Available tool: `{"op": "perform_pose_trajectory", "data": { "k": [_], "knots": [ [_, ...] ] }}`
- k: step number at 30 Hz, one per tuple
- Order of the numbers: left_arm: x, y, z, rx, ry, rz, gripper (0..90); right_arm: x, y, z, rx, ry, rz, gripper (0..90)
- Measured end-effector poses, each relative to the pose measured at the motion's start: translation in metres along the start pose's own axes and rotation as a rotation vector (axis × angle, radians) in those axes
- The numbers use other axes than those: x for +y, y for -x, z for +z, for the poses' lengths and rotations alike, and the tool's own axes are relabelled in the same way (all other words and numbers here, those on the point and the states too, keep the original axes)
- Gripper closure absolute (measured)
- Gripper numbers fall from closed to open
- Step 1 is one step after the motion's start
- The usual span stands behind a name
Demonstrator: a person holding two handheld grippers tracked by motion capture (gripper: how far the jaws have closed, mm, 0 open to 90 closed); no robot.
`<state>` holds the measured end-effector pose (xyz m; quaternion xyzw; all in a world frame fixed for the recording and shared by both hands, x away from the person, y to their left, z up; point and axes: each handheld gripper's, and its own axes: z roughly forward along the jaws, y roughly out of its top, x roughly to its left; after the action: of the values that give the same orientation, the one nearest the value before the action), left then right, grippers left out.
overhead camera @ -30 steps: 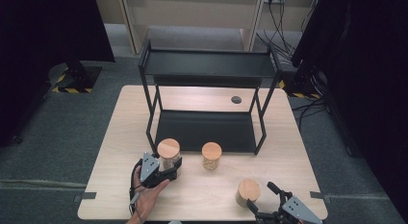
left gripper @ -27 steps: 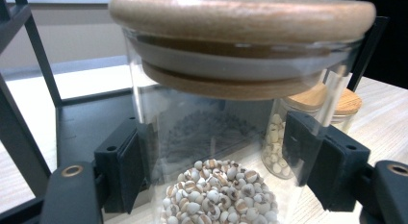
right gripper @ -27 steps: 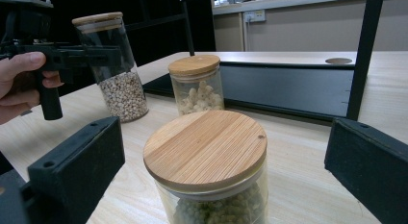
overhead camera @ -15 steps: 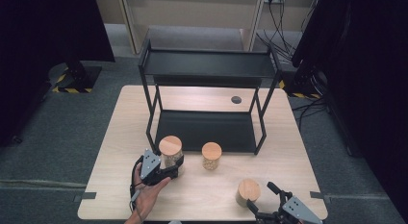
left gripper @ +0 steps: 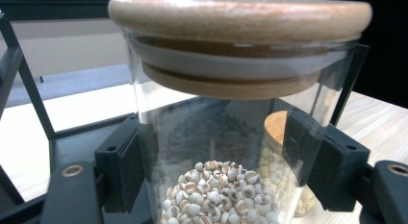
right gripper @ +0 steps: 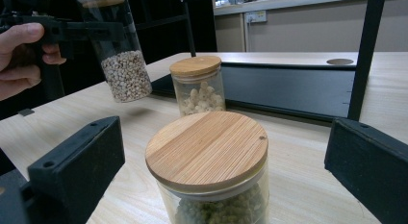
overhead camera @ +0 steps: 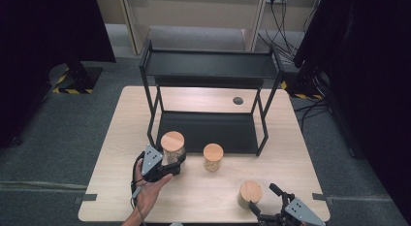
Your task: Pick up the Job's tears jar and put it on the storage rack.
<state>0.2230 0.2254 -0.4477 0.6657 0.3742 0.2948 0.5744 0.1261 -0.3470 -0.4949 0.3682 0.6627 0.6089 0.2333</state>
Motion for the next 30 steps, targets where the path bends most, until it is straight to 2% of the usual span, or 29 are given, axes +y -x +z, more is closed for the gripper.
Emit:
{"op": "perform_pose_trajectory", "data": {
  "k": [14, 30],
  "knots": [
    [0.016, -0.004, 0.014, 0.0, -0.002, 0.002, 25.3, 0.0, 0.0, 0.0, 0.0, 0.001, 0.003, 0.5],
    [0.028, -0.006, 0.035, 0.025, -0.007, 0.012, 25.4, 0.0, 0.001, 0.0, 0.003, 0.0, 0.005, 0.5]
  ]
}}
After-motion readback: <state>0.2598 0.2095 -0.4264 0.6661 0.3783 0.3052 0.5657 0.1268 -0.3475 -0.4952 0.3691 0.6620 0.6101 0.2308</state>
